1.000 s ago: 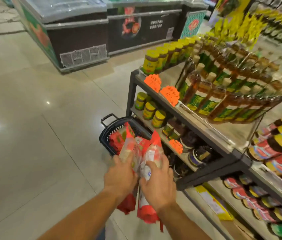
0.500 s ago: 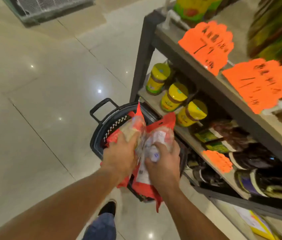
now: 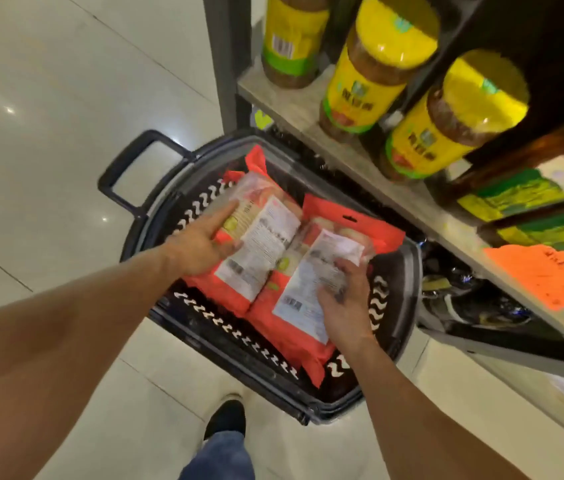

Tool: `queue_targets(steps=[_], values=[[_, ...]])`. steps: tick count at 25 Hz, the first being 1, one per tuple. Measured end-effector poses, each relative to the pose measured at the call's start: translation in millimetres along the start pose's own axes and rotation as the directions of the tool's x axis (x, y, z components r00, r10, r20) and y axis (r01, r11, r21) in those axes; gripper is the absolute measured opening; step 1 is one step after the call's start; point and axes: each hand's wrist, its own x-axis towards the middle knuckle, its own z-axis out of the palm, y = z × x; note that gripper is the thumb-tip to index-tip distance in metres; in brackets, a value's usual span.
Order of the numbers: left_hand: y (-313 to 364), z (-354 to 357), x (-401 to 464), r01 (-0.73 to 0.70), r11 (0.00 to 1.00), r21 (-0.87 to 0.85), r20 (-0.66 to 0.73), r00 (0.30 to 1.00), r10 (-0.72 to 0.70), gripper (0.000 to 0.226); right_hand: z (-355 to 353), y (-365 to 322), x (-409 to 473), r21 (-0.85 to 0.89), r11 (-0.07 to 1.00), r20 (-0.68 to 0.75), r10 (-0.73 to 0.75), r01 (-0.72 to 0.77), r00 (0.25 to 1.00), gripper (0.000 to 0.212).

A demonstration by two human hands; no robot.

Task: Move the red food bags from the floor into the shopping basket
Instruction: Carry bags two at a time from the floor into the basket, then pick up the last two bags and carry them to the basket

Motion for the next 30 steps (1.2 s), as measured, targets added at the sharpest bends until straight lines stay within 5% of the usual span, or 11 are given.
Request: queue_targets(steps=[2,5,8,11,15,21,24,30], values=[[-4.7,-4.0,4.7,0.079,0.964,0.255,0.063,0.993,-0.098,0.094,-4.6,8.6,3.5,-0.123,0.991,0.132,0.075,-0.058,0.988,0.057],[26.3,-3.6,-6.4,0.233,0.794,0.561,-0.003,0.96,-0.28,0.075,-17.3,7.9,5.5,-0.416,0.908,0.162,0.135,-0.056,0.977,0.054],[78.0,-1.9,-46.4,0.071,0.732,0.678,-0.065,0.997,-0.037,0.065,-31.4,-19.1,-17.0,-0.642,0.767,0.076,0.056,0.006,0.995,0.049],[118.4,-10.0,-100.6,-0.104,0.652,0.751,0.015,0.99,0.141,0.062,-55.2,-65.5,-66.7,-0.728,0.663,0.117,-0.131,0.175,0.984,0.051],[201.5,-26.1,-203.8,-0.186,0.627,0.756,0.01,0.962,0.274,0.064,-102.0,-128.9,-158.5,-0.763,0.596,0.135,-0.233,0.251,0.963,0.06],[349.7,-42.1,-372.4,-0.218,0.638,0.738,-0.029,0.935,0.353,0.065,-224.2,-187.9,-370.6,-0.782,0.614,-0.094,-0.281,0.103,0.955,0.066],[423.8,-14.1,-464.6,-0.326,0.578,0.748,0.004,0.873,0.487,0.07,-282.4,-168.9,-486.6,-0.771,0.636,-0.24,-0.348,0.04,0.907,0.071],[559.6,81.3,-644.0,-0.507,0.37,0.779,0.142,0.716,0.683,0.07,-396.0,-82.4,-705.4,-0.632,0.739,-0.478,-0.135,-0.233,0.868,0.076]])
